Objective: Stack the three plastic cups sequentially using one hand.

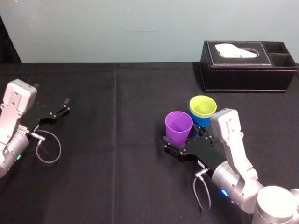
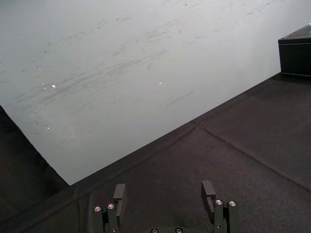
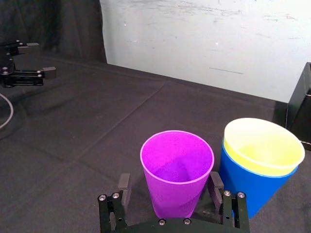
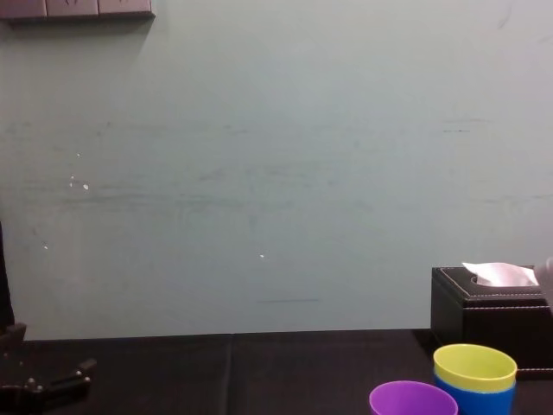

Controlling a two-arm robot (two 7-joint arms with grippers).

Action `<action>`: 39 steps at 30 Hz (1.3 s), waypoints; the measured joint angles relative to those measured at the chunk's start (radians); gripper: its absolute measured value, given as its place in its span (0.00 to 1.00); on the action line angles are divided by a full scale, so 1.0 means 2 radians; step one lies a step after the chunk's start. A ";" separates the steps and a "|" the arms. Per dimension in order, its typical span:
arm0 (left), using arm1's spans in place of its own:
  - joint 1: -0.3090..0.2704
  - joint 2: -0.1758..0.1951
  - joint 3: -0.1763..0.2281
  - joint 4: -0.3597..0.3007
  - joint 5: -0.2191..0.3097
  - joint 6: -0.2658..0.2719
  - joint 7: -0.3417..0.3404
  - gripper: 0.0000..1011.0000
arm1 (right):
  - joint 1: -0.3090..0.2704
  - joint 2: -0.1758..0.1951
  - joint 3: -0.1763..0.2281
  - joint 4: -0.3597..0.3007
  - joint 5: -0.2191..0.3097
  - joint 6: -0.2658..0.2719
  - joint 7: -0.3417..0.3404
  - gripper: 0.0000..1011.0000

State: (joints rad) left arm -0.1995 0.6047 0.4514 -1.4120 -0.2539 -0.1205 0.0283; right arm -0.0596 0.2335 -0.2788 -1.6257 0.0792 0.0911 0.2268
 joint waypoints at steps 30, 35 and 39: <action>0.000 0.000 0.000 0.000 0.000 0.000 0.000 1.00 | 0.012 -0.023 0.005 0.017 -0.022 0.001 -0.016 0.99; 0.000 0.000 0.000 0.000 0.000 0.000 0.000 1.00 | 0.014 -0.026 0.005 0.018 -0.024 0.005 -0.017 0.99; 0.000 0.000 0.000 0.000 0.000 0.000 0.000 1.00 | 0.015 -0.028 0.005 0.020 -0.024 0.005 -0.017 0.99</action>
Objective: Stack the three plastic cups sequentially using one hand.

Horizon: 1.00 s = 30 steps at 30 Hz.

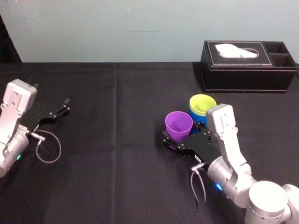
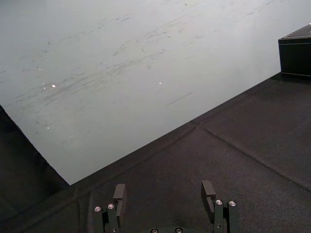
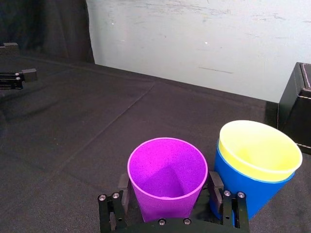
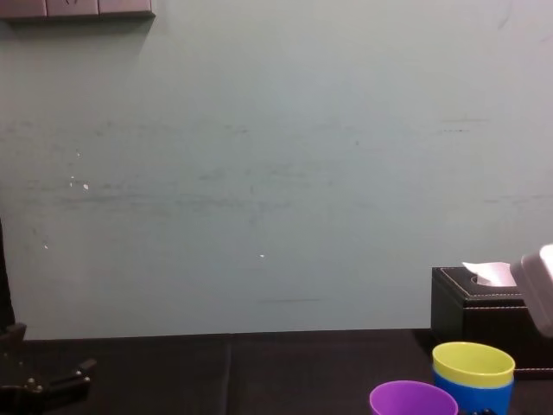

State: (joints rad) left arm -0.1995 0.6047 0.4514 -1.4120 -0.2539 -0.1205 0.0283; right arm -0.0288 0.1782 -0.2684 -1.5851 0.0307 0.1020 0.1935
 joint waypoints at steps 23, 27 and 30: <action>0.000 0.000 0.000 0.000 0.000 0.000 0.000 1.00 | -0.001 0.001 0.000 -0.001 0.000 0.000 0.000 0.72; 0.000 0.000 0.000 0.000 0.000 0.000 0.000 1.00 | -0.001 0.001 0.000 -0.001 0.000 0.000 0.000 0.72; 0.000 0.000 0.000 0.000 0.000 0.000 0.000 1.00 | -0.004 0.005 0.000 -0.010 0.000 0.002 0.003 0.72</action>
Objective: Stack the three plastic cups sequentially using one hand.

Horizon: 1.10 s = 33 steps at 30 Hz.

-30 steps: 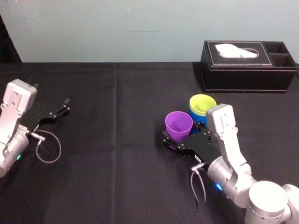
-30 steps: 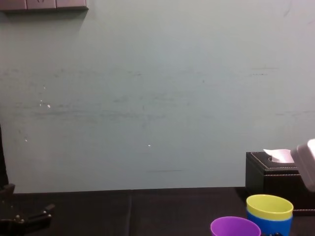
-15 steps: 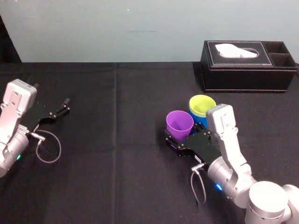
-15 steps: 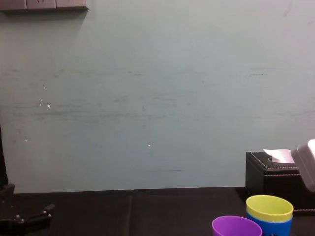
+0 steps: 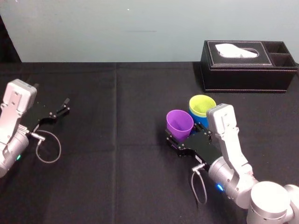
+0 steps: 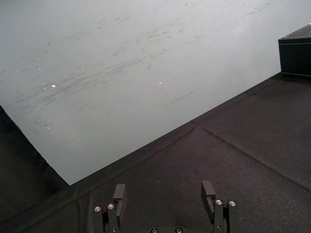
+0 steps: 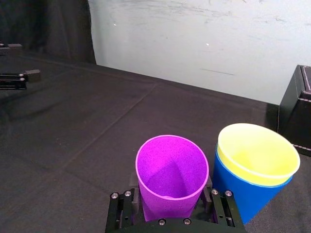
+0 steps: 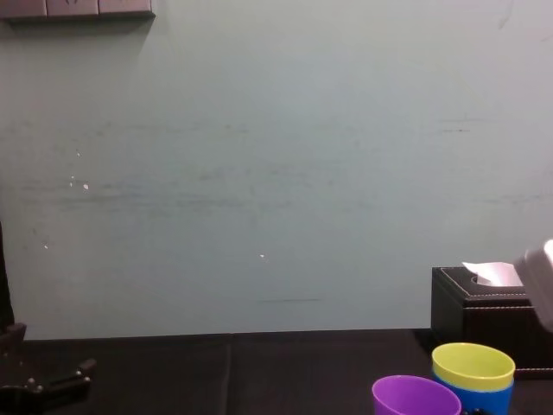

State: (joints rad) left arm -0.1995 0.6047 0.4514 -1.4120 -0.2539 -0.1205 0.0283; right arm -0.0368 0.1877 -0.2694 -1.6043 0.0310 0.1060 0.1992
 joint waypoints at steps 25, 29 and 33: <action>0.000 0.000 0.000 0.000 0.000 0.000 0.000 1.00 | -0.012 0.098 0.061 -0.174 0.100 0.096 0.090 0.72; 0.000 0.000 0.000 0.000 0.000 0.000 0.000 1.00 | 0.008 0.100 0.071 -0.169 0.114 0.110 0.088 0.72; 0.000 0.000 0.000 0.000 0.000 0.000 0.000 1.00 | 0.023 0.103 0.072 -0.160 0.118 0.116 0.082 0.72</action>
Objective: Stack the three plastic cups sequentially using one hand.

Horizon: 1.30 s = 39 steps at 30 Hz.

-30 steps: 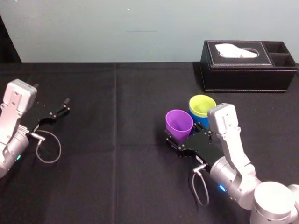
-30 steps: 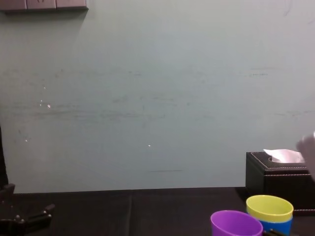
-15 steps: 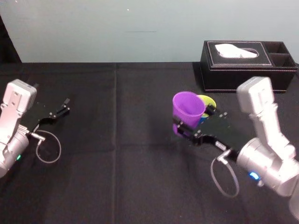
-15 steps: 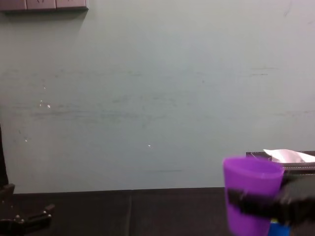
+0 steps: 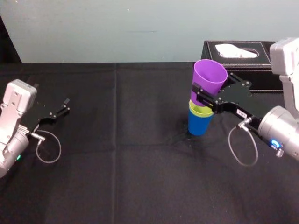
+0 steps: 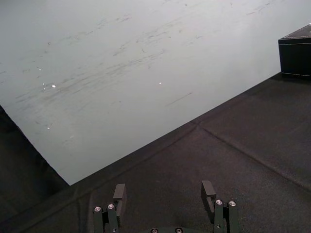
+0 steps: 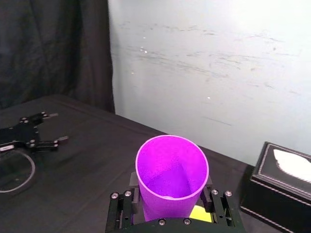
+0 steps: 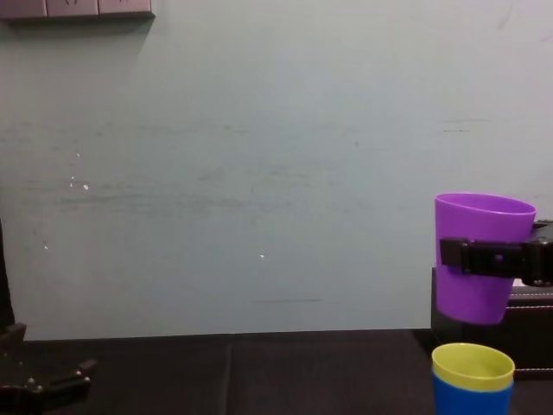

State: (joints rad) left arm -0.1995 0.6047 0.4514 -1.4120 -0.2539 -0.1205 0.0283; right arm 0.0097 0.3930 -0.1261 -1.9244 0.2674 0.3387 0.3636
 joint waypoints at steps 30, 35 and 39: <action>0.000 0.000 0.000 0.000 0.000 0.000 0.000 1.00 | 0.048 0.004 -0.034 0.087 0.002 -0.010 -0.042 0.72; 0.000 0.000 0.000 0.000 0.000 0.000 0.000 1.00 | 0.048 0.004 -0.039 0.094 0.000 -0.013 -0.045 0.72; 0.000 0.000 0.000 0.000 0.000 0.000 0.000 1.00 | 0.048 0.003 -0.041 0.096 -0.002 -0.014 -0.047 0.72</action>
State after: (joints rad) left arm -0.1995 0.6047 0.4514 -1.4120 -0.2539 -0.1206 0.0283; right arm 0.1053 0.3996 -0.2073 -1.7333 0.2642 0.3109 0.2701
